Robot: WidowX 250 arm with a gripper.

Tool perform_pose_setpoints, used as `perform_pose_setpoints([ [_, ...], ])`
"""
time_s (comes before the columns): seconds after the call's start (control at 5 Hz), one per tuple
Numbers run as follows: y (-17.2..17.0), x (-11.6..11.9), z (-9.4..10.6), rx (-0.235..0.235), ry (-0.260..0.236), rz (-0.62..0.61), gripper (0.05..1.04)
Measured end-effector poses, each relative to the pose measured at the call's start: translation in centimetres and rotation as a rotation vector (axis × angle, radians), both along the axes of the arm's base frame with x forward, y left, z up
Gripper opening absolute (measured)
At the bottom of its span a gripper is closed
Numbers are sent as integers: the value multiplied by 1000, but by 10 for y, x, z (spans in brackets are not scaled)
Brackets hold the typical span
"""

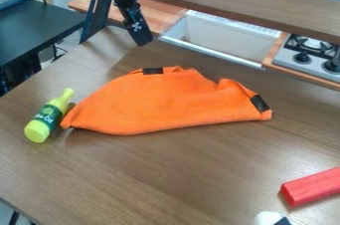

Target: Unfold the cloth from top to bottom

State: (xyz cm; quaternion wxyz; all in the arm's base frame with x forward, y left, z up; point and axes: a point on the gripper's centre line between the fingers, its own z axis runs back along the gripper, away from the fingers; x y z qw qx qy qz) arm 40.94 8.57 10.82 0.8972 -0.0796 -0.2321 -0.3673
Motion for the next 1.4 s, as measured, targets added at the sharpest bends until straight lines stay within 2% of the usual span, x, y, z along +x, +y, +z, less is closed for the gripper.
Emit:
perform_pose_setpoints([
  [0.2, -1, -1, -17, -19, 35, -4, 1001],
  [0.4, -8, 5, -27, -54, -5, -66, 1000],
  [0.6, -7, 3, -50, 10, -5, 8, 1000],
  [0.8, -12, 10, -61, 100, -53, 5, 1000],
  [1.0, -7, 20, -57, 139, -108, 33, 1000],
  [1.2, -1, 35, -52, 146, -134, 61, 1000],
  [1.4, 4, 42, -58, 148, -117, 77, 1000],
])
